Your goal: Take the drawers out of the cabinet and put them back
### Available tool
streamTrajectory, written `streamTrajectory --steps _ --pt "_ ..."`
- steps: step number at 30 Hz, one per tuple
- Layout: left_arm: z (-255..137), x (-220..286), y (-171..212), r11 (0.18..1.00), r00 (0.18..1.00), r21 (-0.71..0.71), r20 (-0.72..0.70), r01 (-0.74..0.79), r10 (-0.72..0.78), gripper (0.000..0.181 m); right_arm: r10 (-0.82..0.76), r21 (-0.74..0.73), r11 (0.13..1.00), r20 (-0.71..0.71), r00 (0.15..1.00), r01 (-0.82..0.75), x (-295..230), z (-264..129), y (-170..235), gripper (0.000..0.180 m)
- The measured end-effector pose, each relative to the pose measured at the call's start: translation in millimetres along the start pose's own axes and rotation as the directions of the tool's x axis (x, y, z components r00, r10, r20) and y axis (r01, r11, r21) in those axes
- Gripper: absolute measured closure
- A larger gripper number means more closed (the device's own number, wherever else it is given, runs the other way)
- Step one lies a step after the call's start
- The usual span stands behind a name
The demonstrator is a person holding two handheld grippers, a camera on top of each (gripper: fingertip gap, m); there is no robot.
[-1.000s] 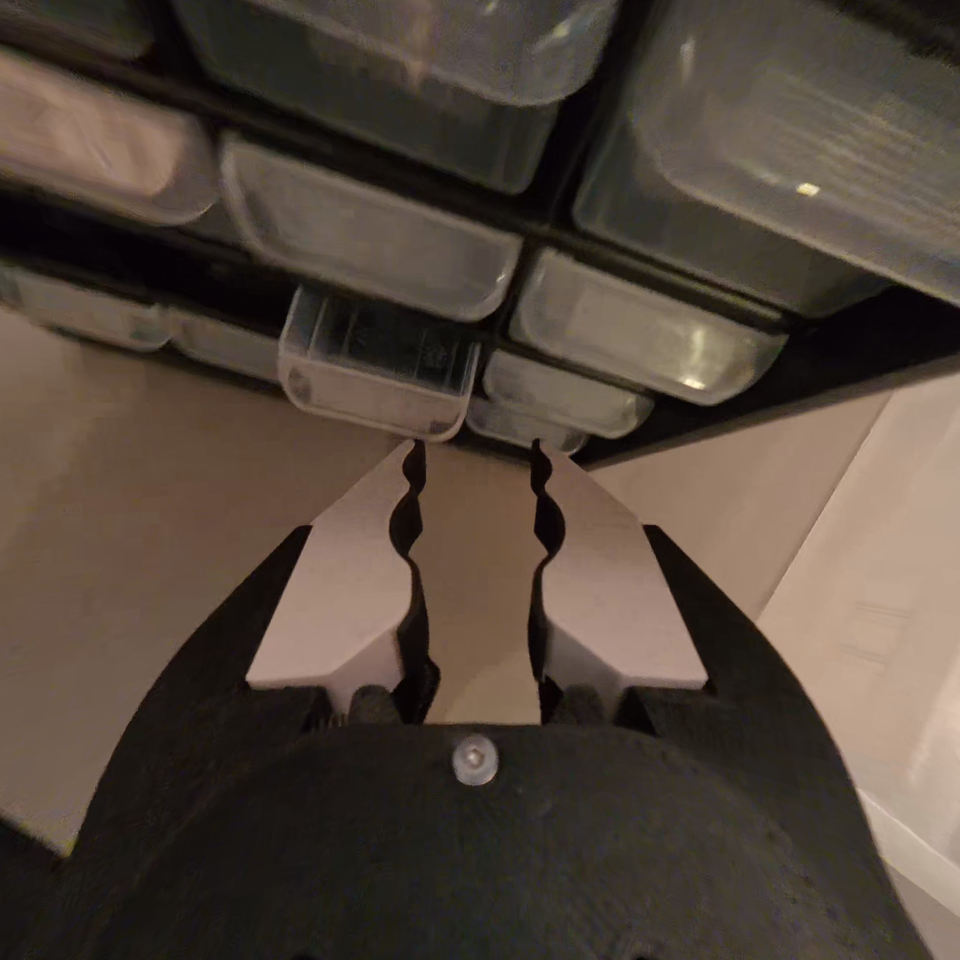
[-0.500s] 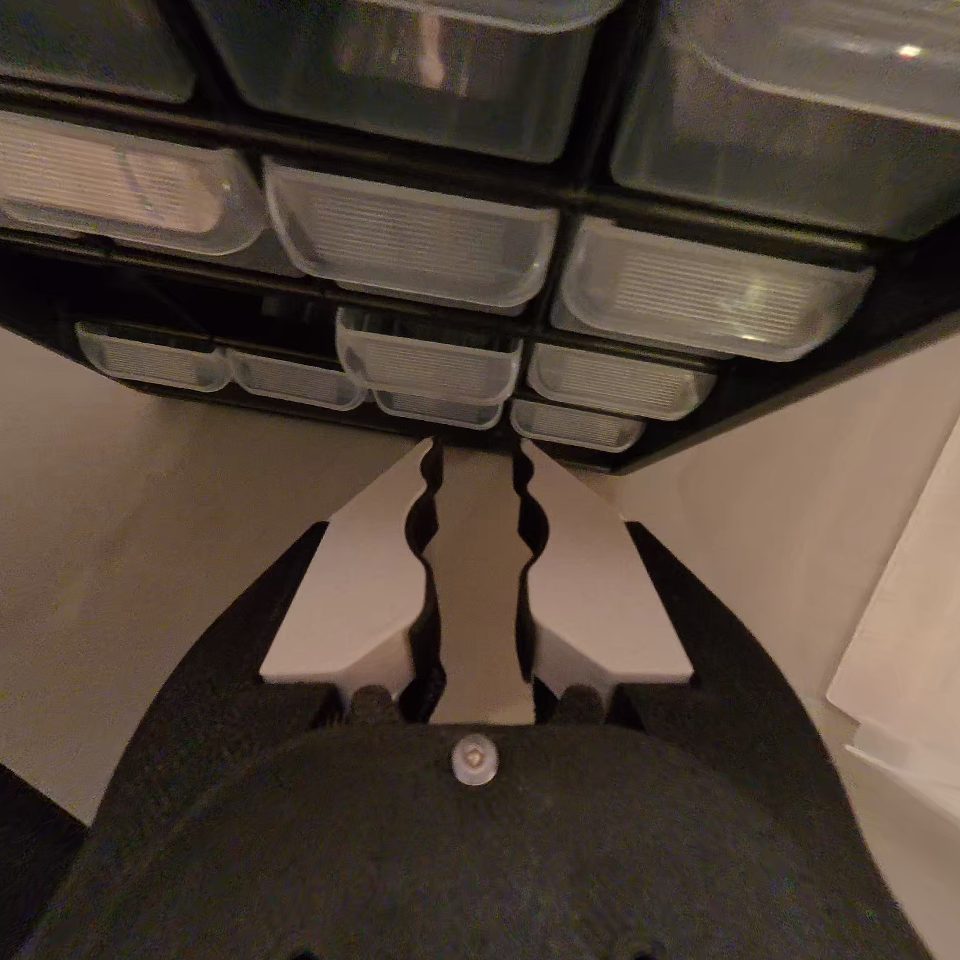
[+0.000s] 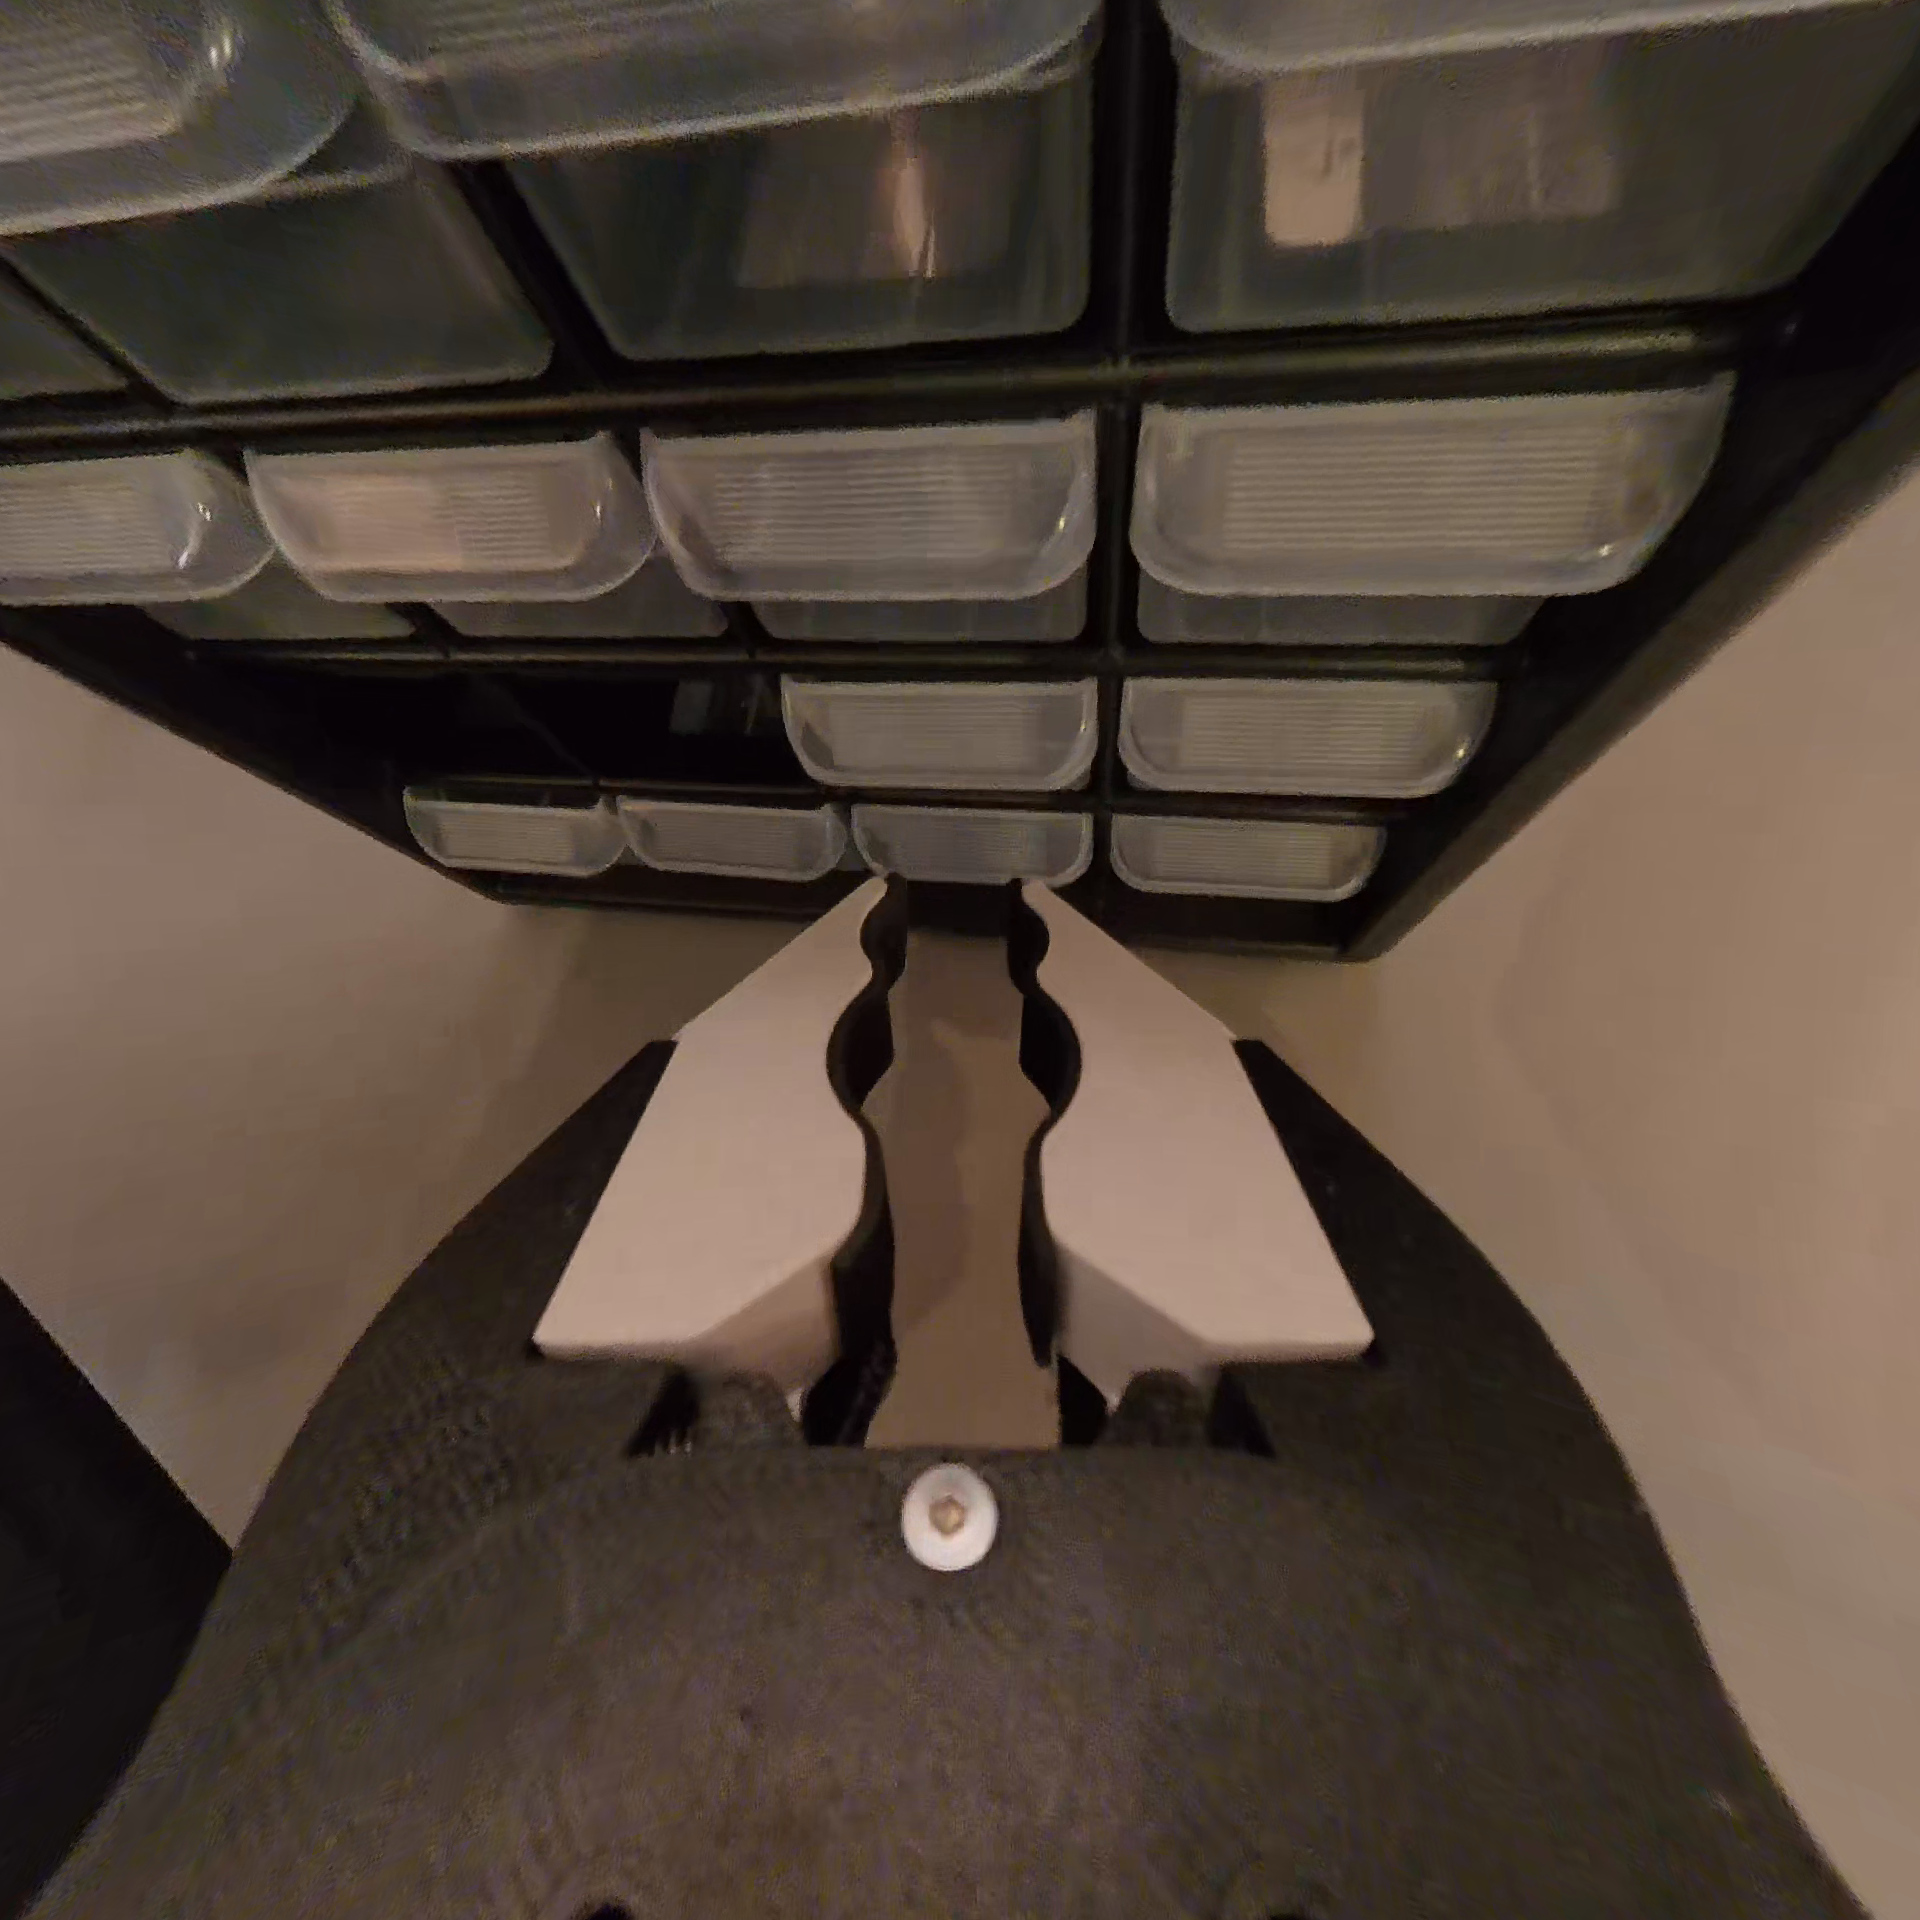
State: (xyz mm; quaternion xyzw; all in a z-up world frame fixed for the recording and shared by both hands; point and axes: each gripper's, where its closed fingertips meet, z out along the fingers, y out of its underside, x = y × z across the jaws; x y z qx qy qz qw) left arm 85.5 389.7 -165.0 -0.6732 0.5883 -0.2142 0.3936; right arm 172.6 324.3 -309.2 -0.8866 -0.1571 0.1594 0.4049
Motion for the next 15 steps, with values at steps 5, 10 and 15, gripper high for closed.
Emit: streamTrajectory --steps 5,10,15 --pt "-80.7 -37.0 22.3 0.997 0.988 0.075 0.152 0.007 -0.019 0.151 -0.053 -0.034 0.998 0.024 0.998 0.053 -3.0 -3.3 17.2 0.162" --pt "-144.5 -101.5 149.9 0.973 0.943 -0.218 0.334 0.077 0.001 0.154 -0.06 -0.052 0.997 0.057 0.997 0.063 -5.8 3.7 21.5 0.161" --pt "-151.4 -128.9 279.4 0.867 0.938 -0.473 0.346 0.157 0.019 0.146 -0.072 -0.079 0.994 0.077 0.994 0.078 -9.3 10.3 30.3 0.161"
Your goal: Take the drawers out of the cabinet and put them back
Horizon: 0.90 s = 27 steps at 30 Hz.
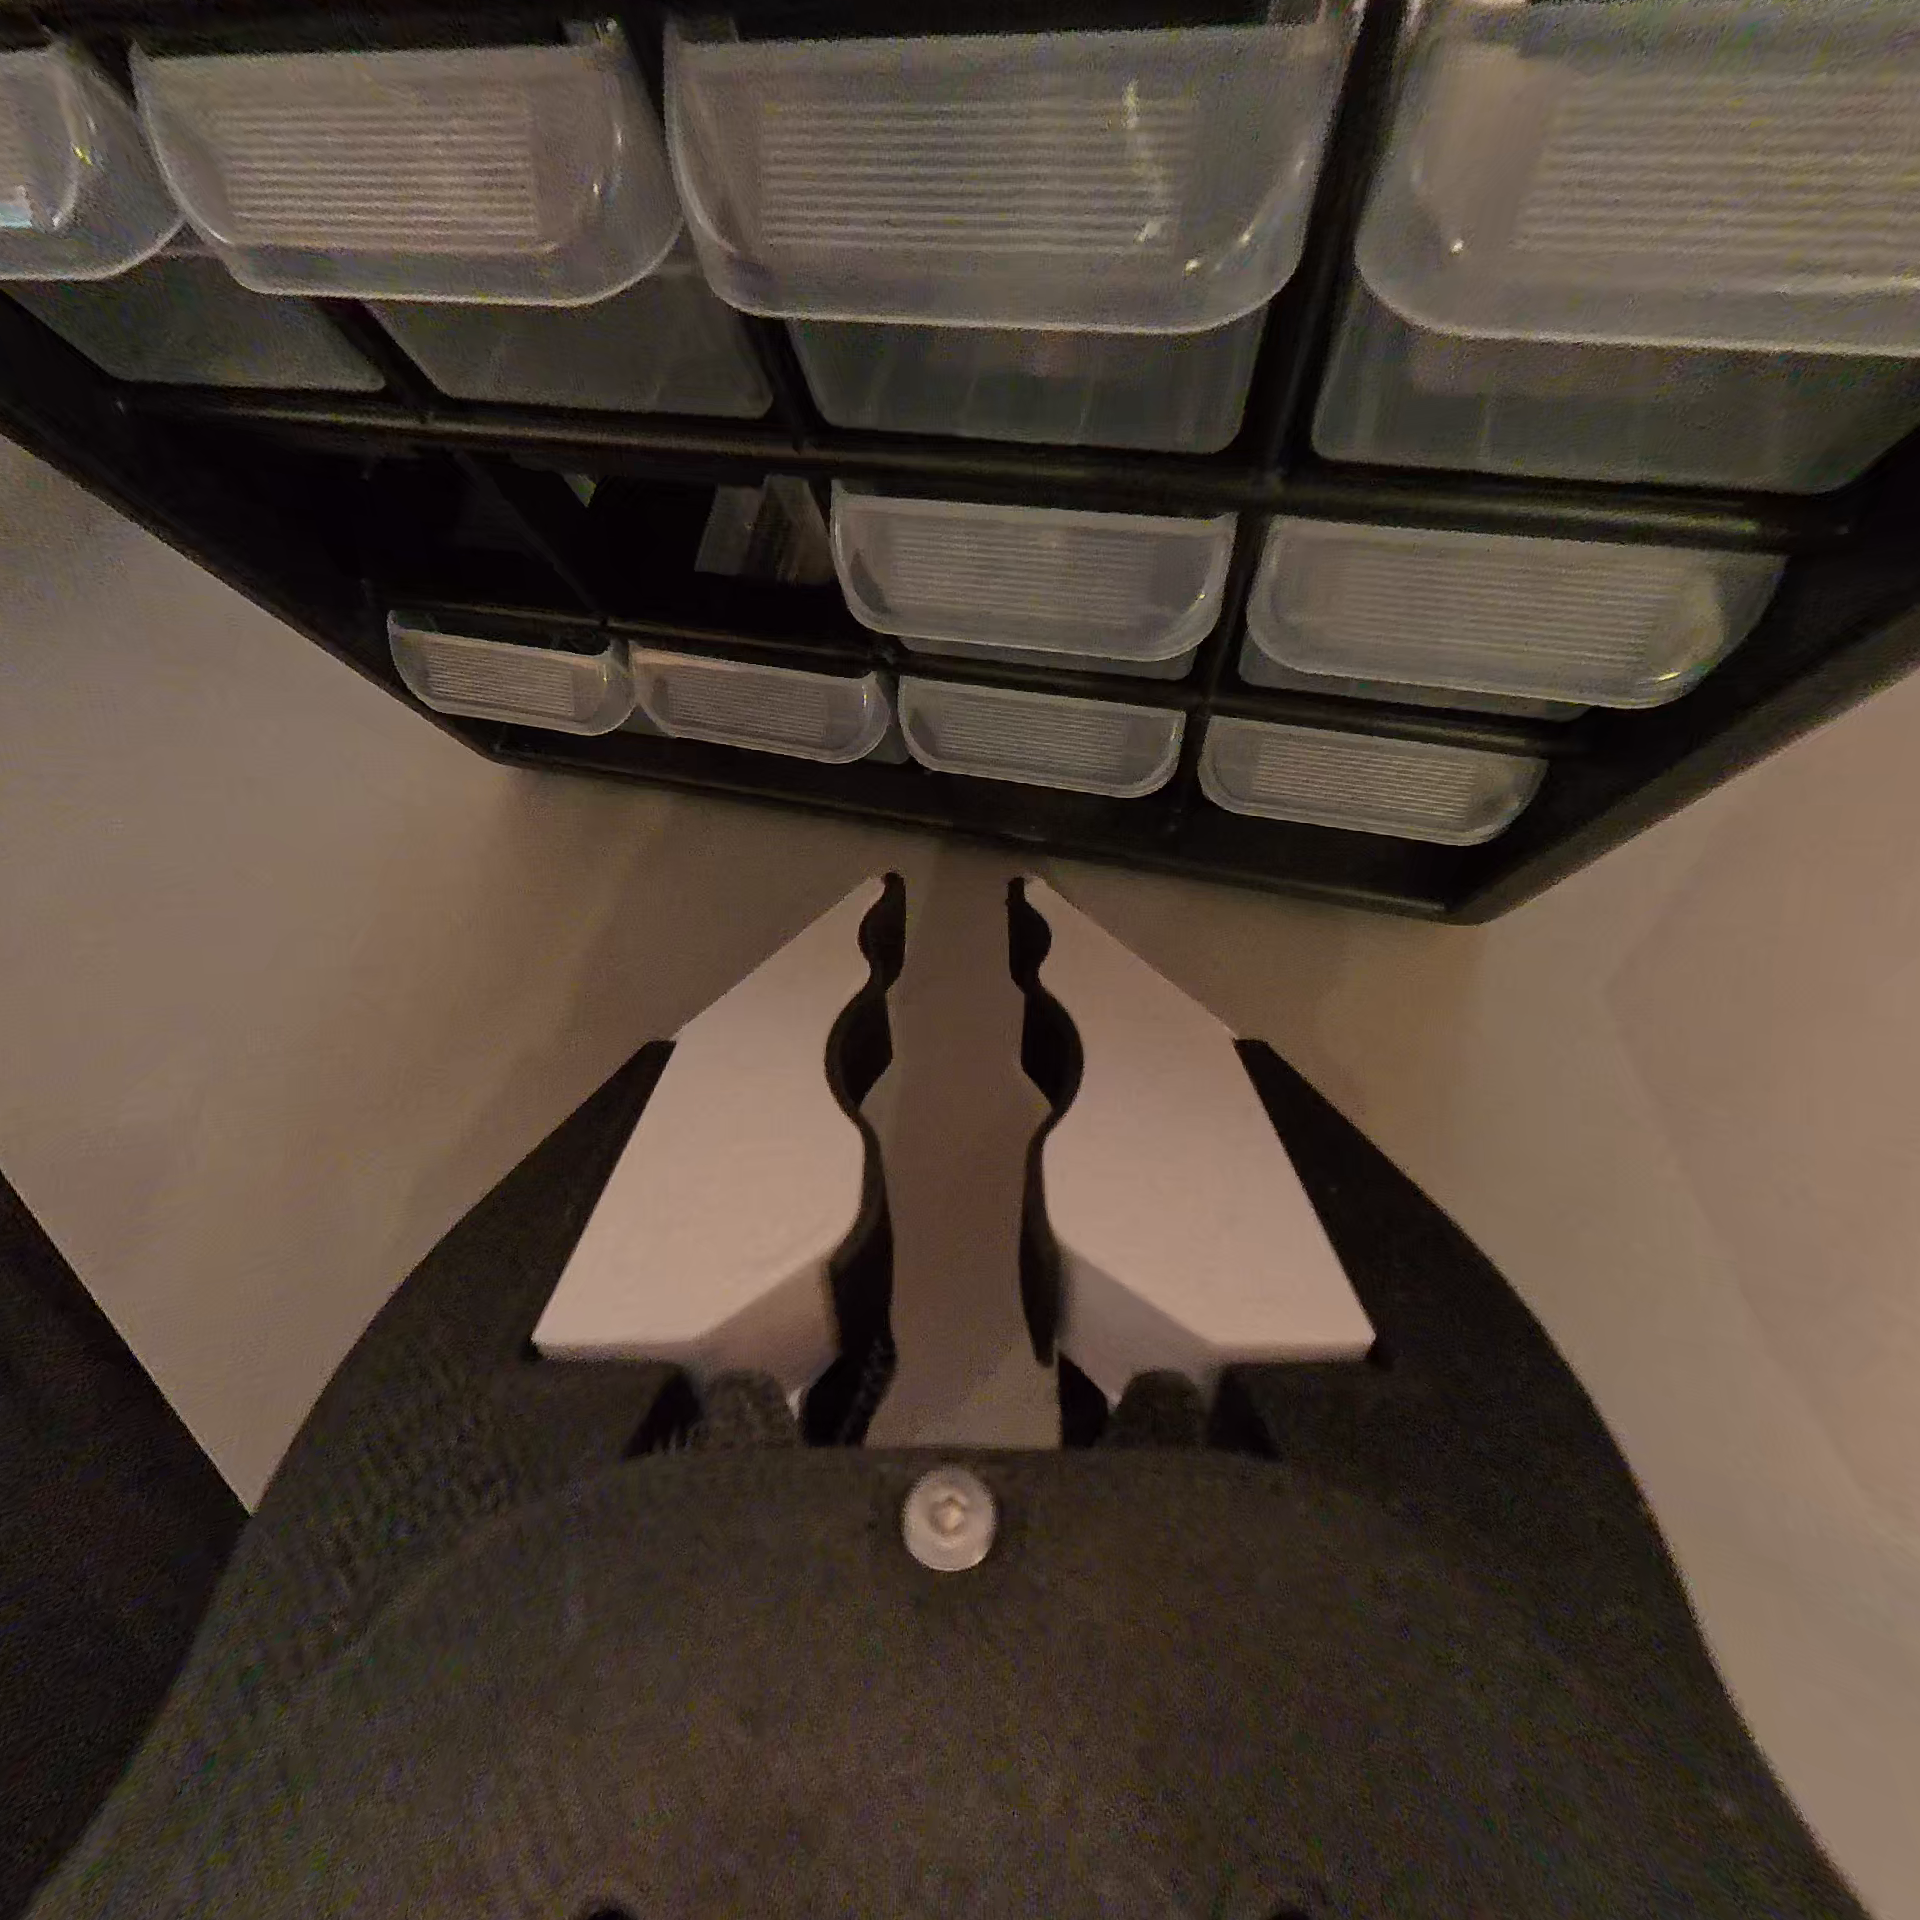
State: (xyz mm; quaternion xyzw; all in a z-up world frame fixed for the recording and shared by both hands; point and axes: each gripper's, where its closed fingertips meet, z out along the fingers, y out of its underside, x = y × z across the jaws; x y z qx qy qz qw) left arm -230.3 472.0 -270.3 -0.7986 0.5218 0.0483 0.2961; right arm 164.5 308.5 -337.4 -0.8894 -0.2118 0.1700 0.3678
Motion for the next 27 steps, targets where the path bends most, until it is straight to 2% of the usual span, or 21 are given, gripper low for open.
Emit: streamTrajectory --steps 2,6,8,10,12,17,22,25,27 --pt "32.3 0.0 25.9 0.998 1.0 -0.07 -0.025 -0.001 0.0 0.141 -0.002 -0.007 1.0 0.005 1.0 0.002 -1.6 1.3 1.9 0.162" --pt "83.1 9.3 55.0 0.989 0.996 -0.148 -0.093 -0.017 0.004 0.145 0.009 -0.008 1.0 0.022 1.0 -0.009 -6.9 3.2 2.7 0.162" --pt "94.1 4.9 62.3 0.98 0.997 -0.188 -0.053 -0.071 0.062 0.158 0.006 -0.013 1.0 0.023 1.0 -0.005 -8.5 4.0 3.4 0.162" --pt "101.3 9.6 65.4 0.978 0.996 -0.199 -0.073 -0.067 0.053 0.174 -0.007 -0.017 1.0 0.018 1.0 0.007 -8.6 3.5 4.0 0.162" --pt "100.1 11.4 64.5 0.979 0.995 -0.186 -0.065 -0.081 0.07 0.177 -0.013 -0.016 1.0 0.017 1.0 0.014 -8.7 1.8 3.5 0.162" --pt "64.3 24.5 54.2 0.989 0.997 -0.131 -0.055 -0.068 0.061 0.181 -0.041 -0.01 0.999 0.027 0.999 0.041 -13.0 -4.9 -1.0 0.163" --pt "-13.5 43.7 26.0 0.992 0.992 -0.045 0.031 -0.12 0.122 0.181 -0.084 -0.007 0.996 0.044 0.996 0.084 -22.5 -16.2 -3.8 0.163" --pt "-68.2 89.2 -13.6 0.98 0.983 0.071 -0.003 -0.183 0.184 0.181 -0.102 0.0 0.995 0.06 0.993 0.102 -28.1 -28.2 1.1 0.162" --pt "-90.1 133.9 -41.1 0.958 0.963 0.13 -0.048 -0.256 0.264 0.181 -0.116 0.012 0.993 0.071 0.991 0.115 -31.0 -38.3 4.0 0.161"
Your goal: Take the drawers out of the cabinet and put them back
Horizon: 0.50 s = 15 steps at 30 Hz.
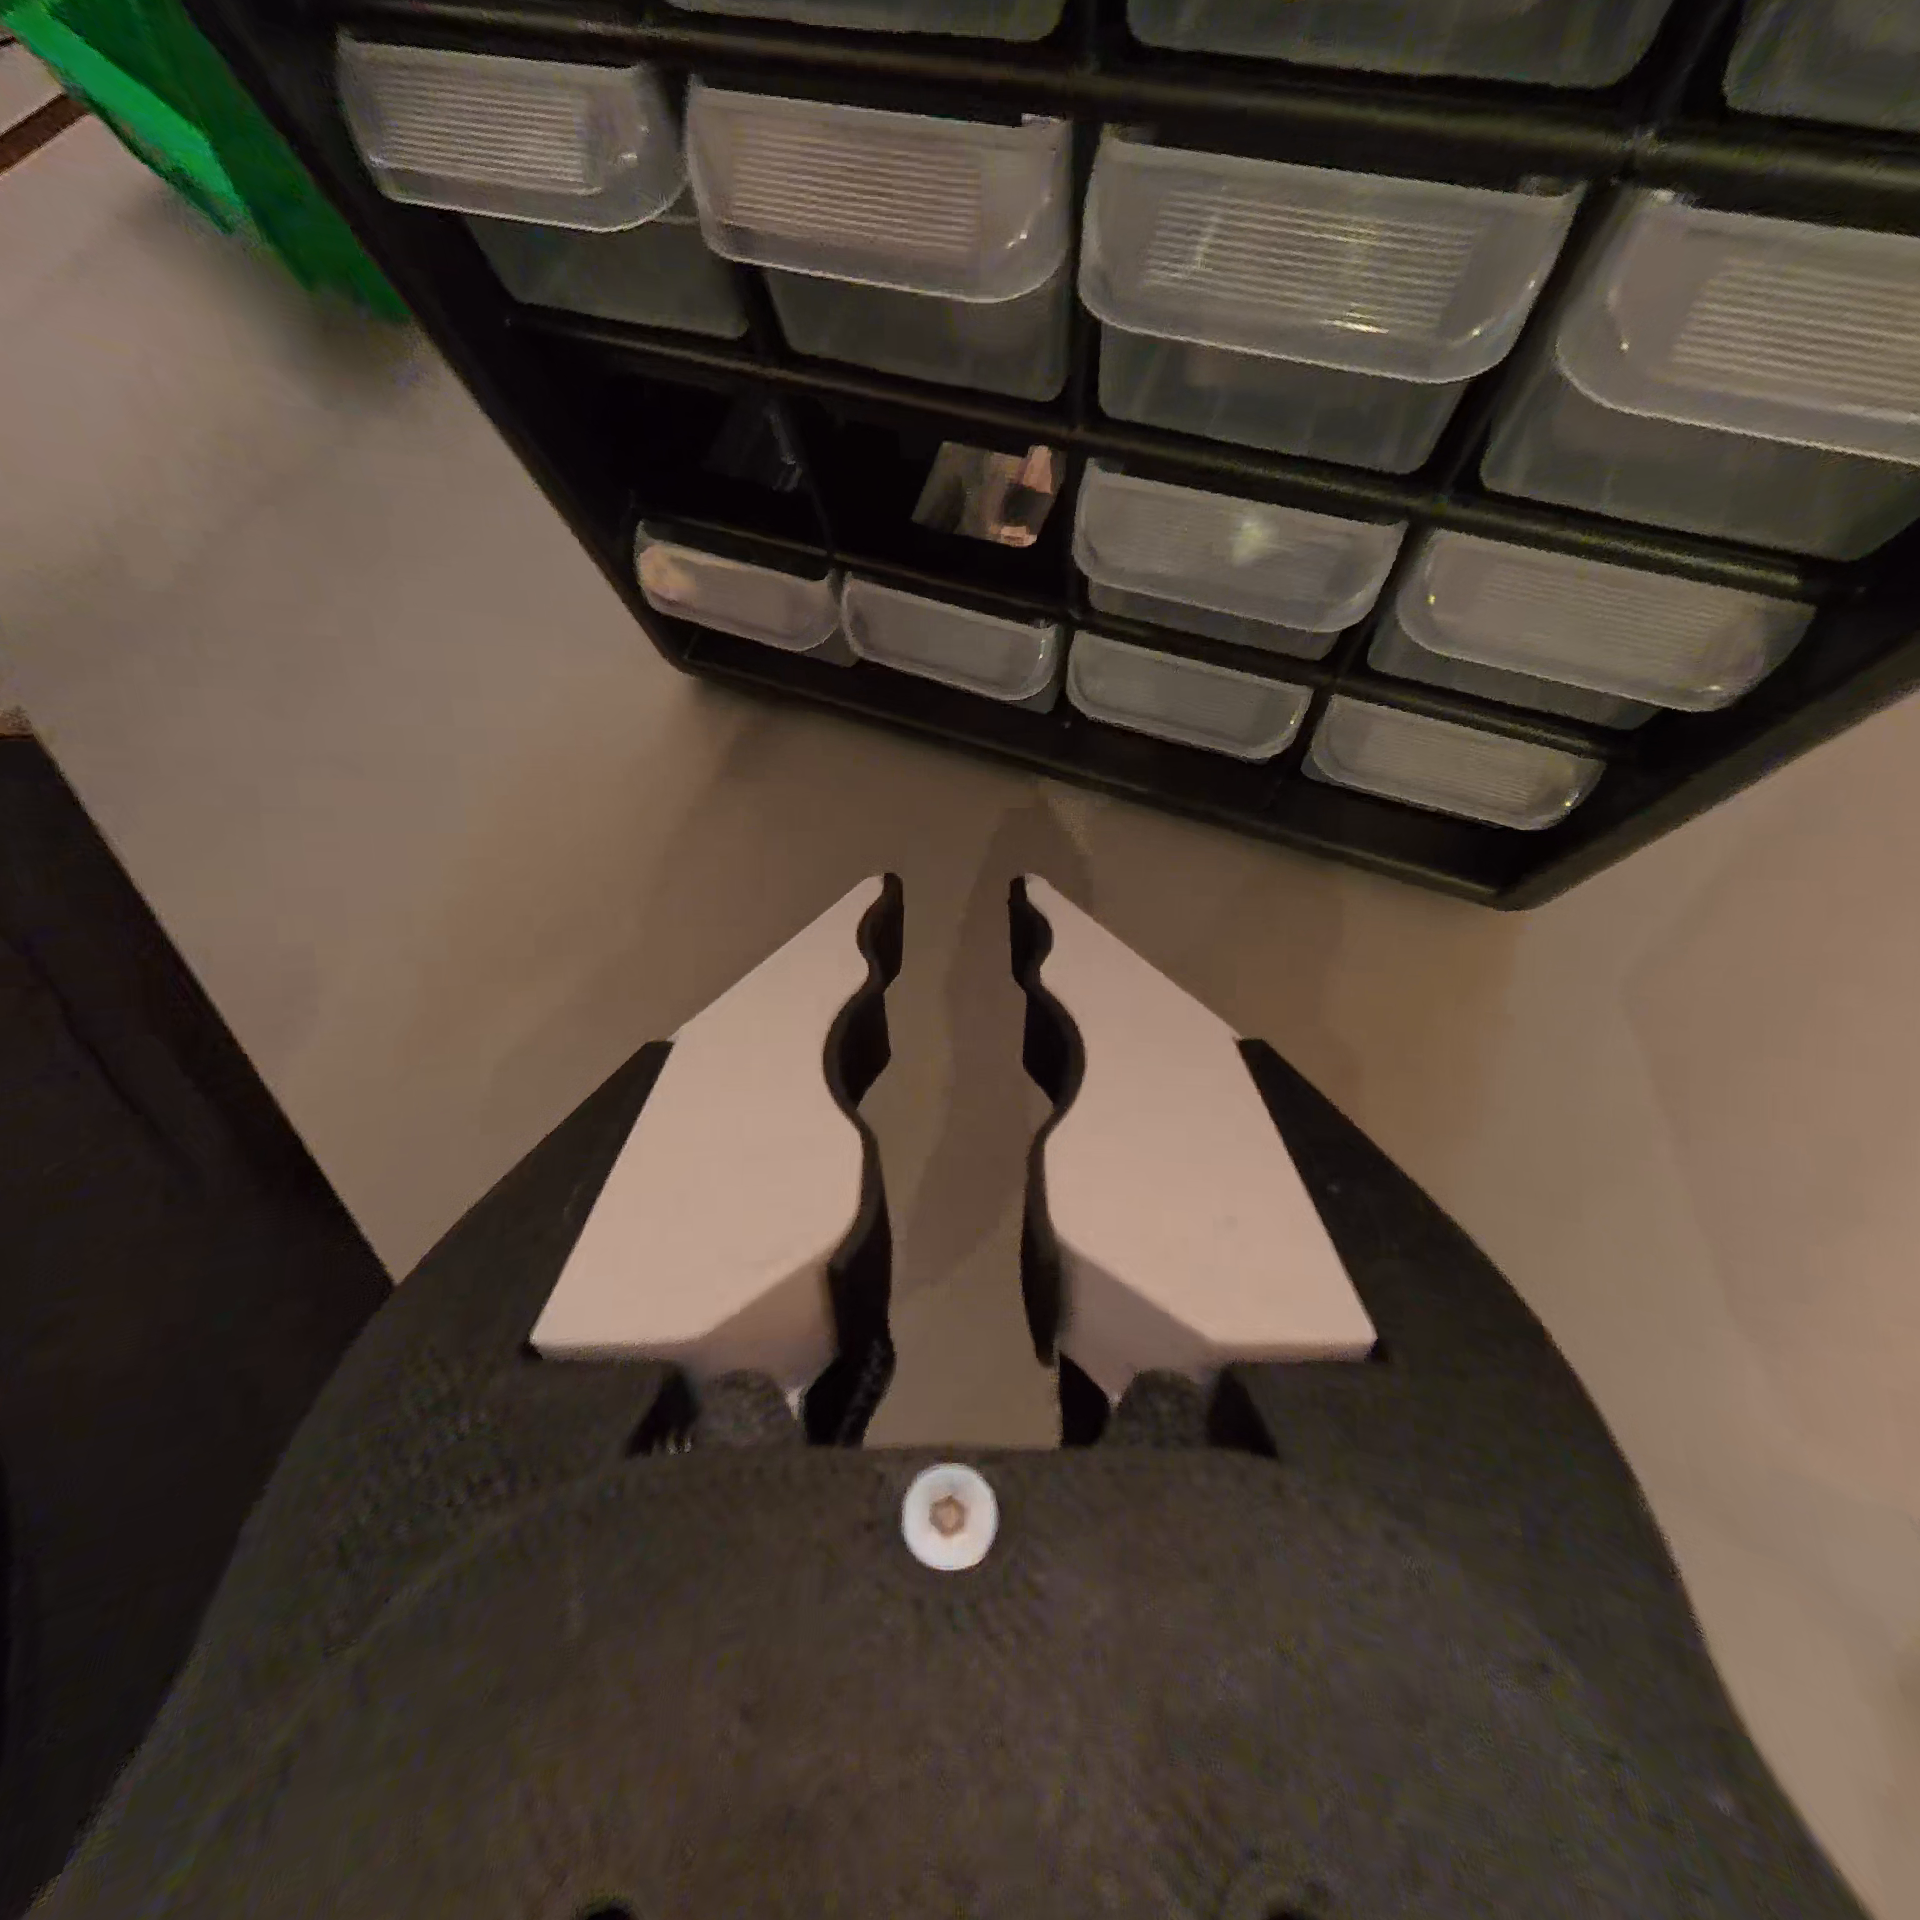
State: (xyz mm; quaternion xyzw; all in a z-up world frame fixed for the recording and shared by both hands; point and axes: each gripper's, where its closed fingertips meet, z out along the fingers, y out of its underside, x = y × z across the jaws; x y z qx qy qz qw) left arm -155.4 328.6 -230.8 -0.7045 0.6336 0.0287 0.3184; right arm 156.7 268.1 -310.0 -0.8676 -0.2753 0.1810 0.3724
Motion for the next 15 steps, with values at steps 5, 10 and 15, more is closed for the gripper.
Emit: streamTrajectory --steps 5,10,15 --pt "17.7 122.5 -81.7 0.979 0.954 0.106 -0.227 -0.176 0.196 0.181 0.014 0.043 0.999 0.126 0.992 -0.02 -22.2 -25.3 5.2 0.14" --pt "66.8 200.9 -121.0 0.961 0.888 0.127 -0.367 -0.248 0.277 0.181 -0.039 0.05 0.998 0.156 0.987 0.032 -34.4 -40.7 22.1 0.125" --pt "112.8 234.7 -143.3 0.948 0.856 0.124 -0.407 -0.293 0.318 0.181 -0.085 -0.017 0.996 0.184 0.979 0.089 -45.2 -36.9 44.3 0.109"
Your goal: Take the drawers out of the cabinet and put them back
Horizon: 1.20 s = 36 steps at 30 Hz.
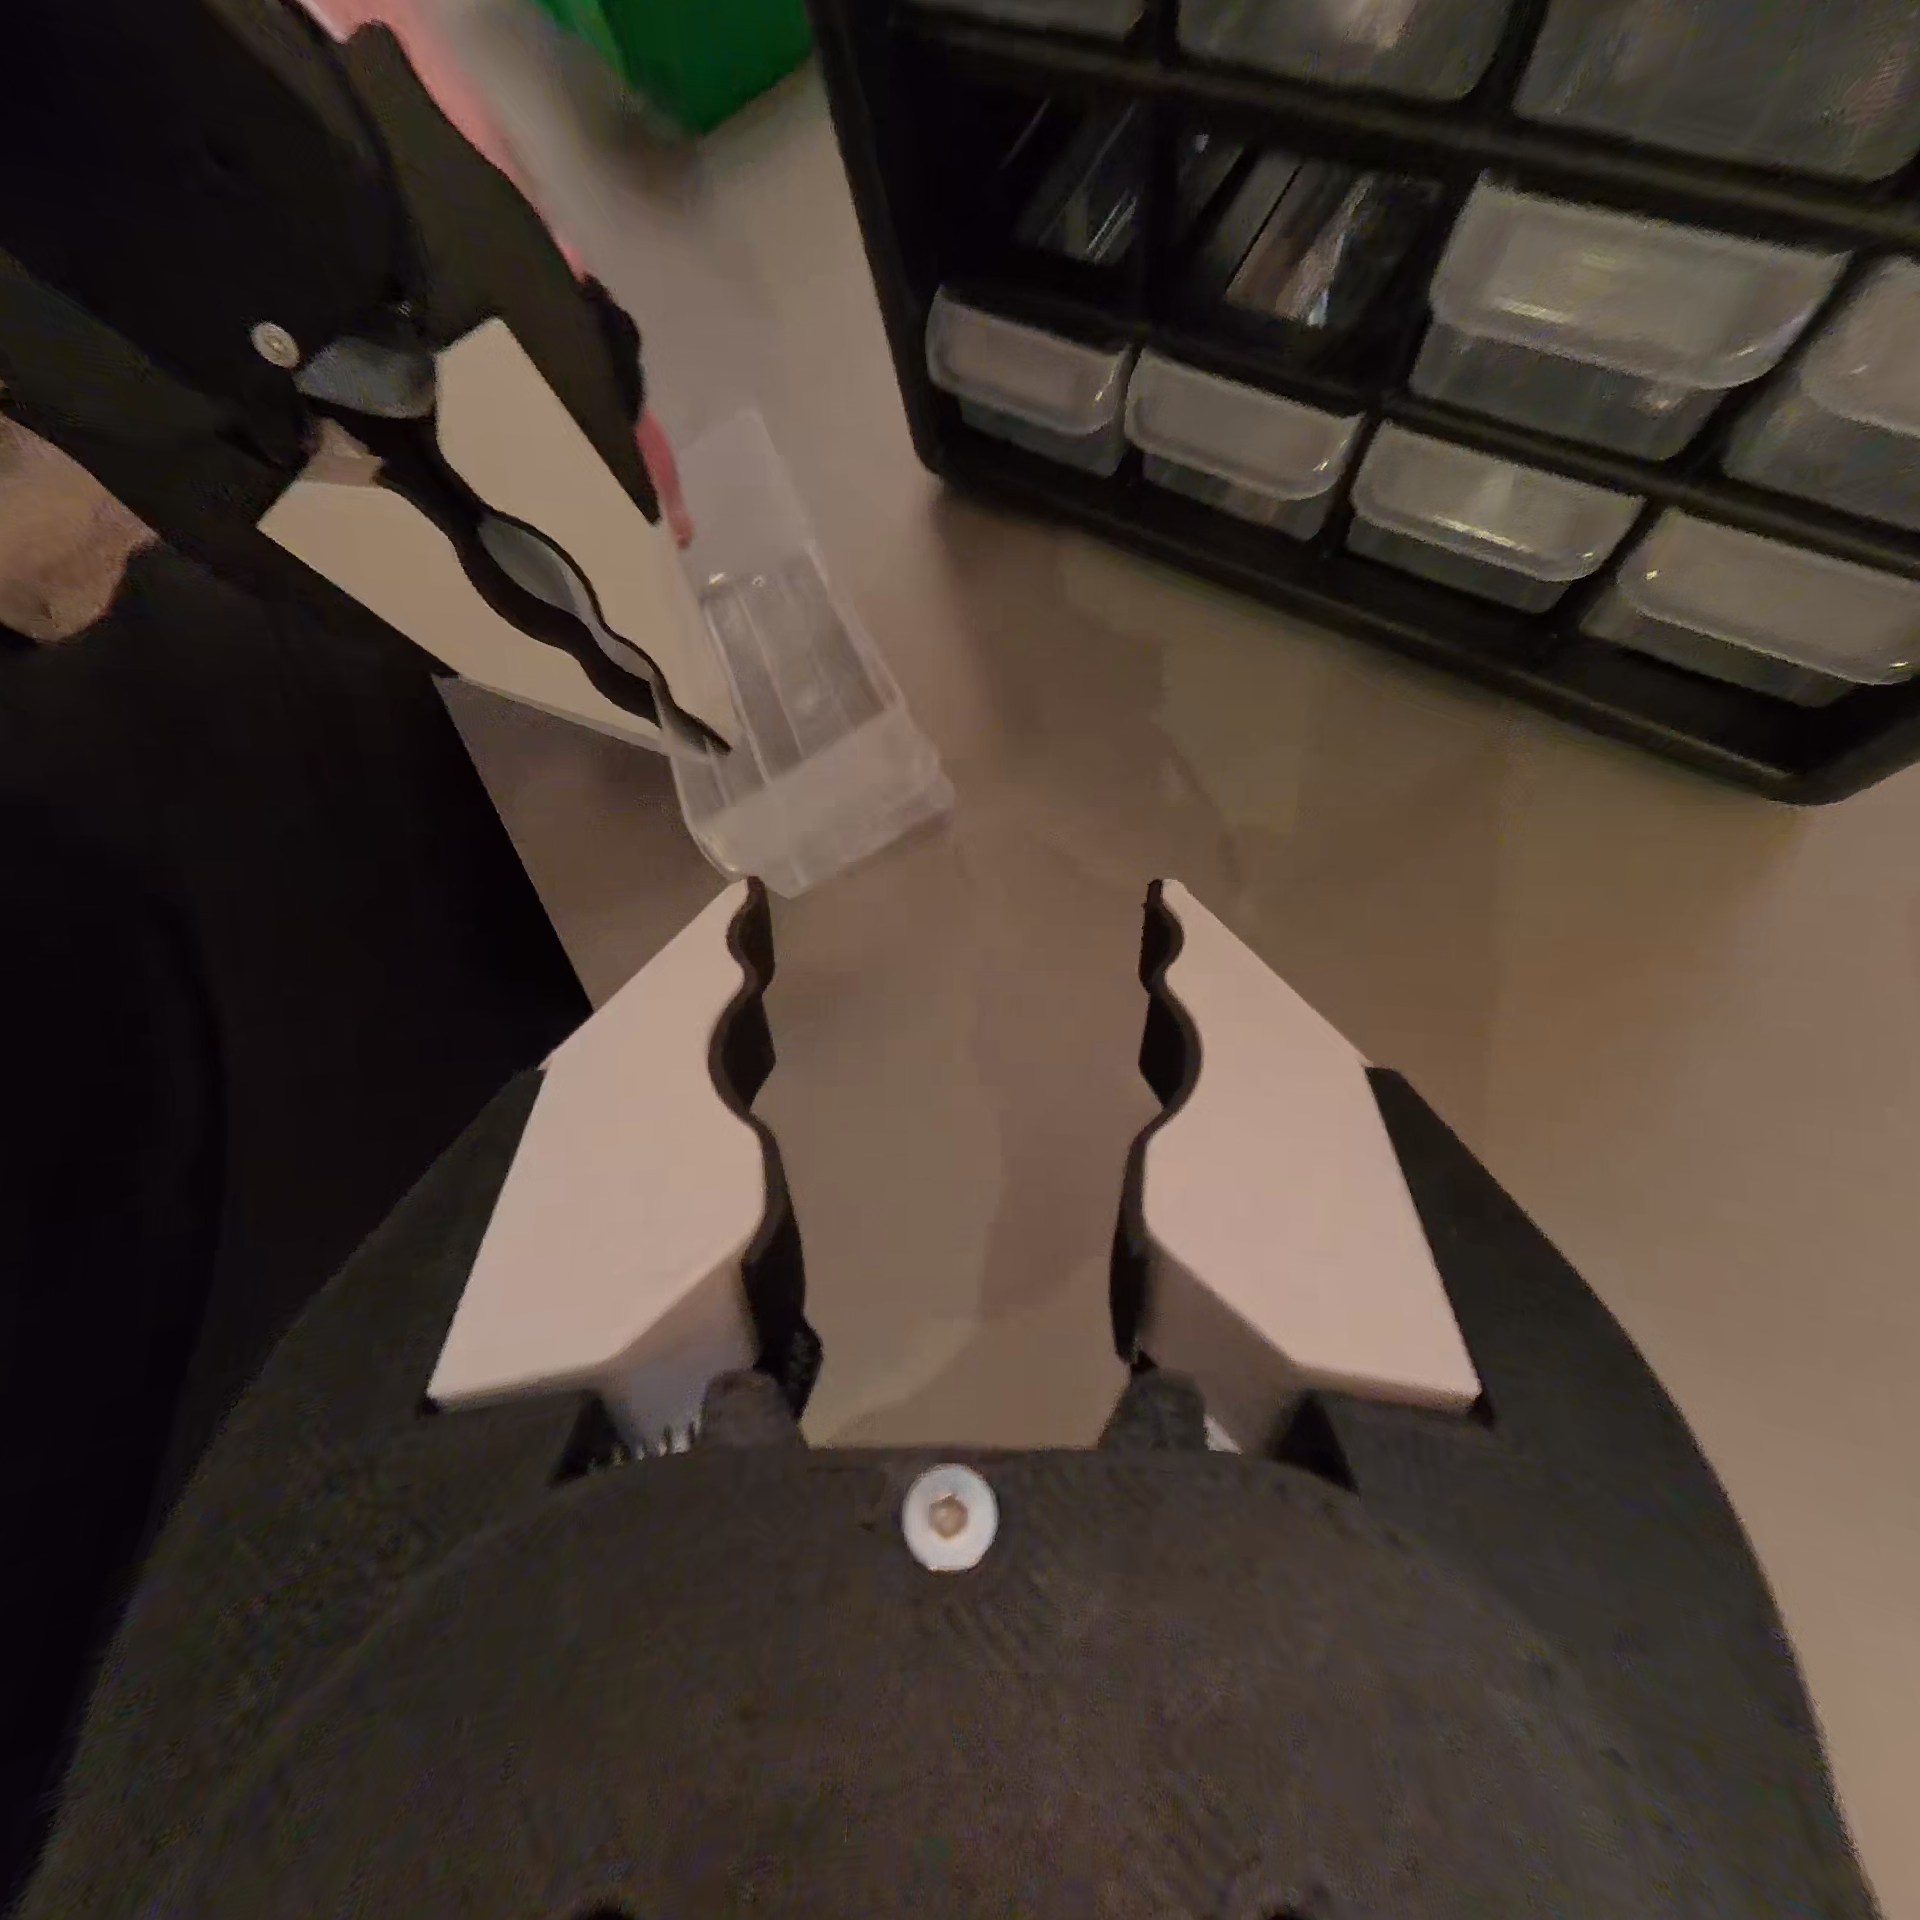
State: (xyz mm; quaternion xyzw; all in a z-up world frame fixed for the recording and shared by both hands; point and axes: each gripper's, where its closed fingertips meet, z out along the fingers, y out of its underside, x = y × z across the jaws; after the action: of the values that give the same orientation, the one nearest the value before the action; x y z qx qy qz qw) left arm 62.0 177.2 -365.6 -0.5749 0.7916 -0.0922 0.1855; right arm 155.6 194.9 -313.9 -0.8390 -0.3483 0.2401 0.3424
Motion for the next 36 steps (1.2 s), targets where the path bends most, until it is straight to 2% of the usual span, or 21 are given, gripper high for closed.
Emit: streamTrajectory --steps 5,8,10,14,18,20,22,28,29,33,36 --pt "29.7 1.2 -9.2 1.0 1.0 -0.018 -0.019 -0.003 0.003 0.181 -0.066 -0.054 0.996 0.053 0.996 0.069 -11.5 16.5 12.2 0.098" --pt "24.3 -5.3 -8.9 0.999 0.999 0.012 0.008 0.038 -0.038 0.162 -0.118 -0.089 0.988 0.074 0.99 0.124 -19.6 28.8 17.5 0.093" --pt "4.2 -5.8 -9.8 0.997 0.999 0.05 0.005 0.05 -0.051 0.155 -0.171 -0.099 0.979 0.059 0.984 0.176 -23.1 37.3 14.7 0.083" --pt "-71.5 -10.0 -35.6 0.973 0.999 0.227 -0.01 0.038 -0.036 0.169 -0.295 -0.109 0.949 0.034 0.955 0.297 -22.3 53.7 1.2 0.071" --pt "-143.4 -71.0 -56.1 0.956 0.973 0.291 0.228 -0.031 -0.038 0.17 -0.356 -0.147 0.916 0.139 0.924 0.374 -26.2 75.9 0.9 0.084" --pt "-165.4 -109.2 -55.3 0.955 0.947 0.295 0.313 -0.022 -0.075 0.17 -0.375 -0.175 0.896 0.196 0.906 0.409 -30.4 84.5 8.2 0.097" --pt "-178.6 -143.3 -51.8 0.953 0.927 0.302 0.357 0.002 -0.115 0.169 -0.373 -0.21 0.884 0.218 0.902 0.417 -31.7 91.4 17.2 0.098" --pt "-159.0 -218.2 -26.0 0.954 0.911 0.272 0.35 0.124 -0.218 0.166 -0.398 -0.233 0.87 0.189 0.898 0.435 -27.7 93.0 20.7 0.113" --pt "-154.6 -225.2 -26.2 0.94 0.913 0.309 0.324 0.147 -0.249 0.175 -0.399 -0.232 0.871 0.181 0.899 0.433 -26.9 93.2 20.1 0.112" --pt "-151.2 -231.3 -28.6 0.869 0.92 0.414 0.153 0.272 -0.361 0.175 -0.382 -0.246 0.878 0.162 0.91 0.412 -23.3 94.8 19.4 0.103" --pt "-151.3 -234.3 -28.0 0.848 0.916 0.43 0.106 0.309 -0.387 0.17 -0.349 -0.247 0.889 0.184 0.919 0.387 -26.2 96.7 20.4 0.11"
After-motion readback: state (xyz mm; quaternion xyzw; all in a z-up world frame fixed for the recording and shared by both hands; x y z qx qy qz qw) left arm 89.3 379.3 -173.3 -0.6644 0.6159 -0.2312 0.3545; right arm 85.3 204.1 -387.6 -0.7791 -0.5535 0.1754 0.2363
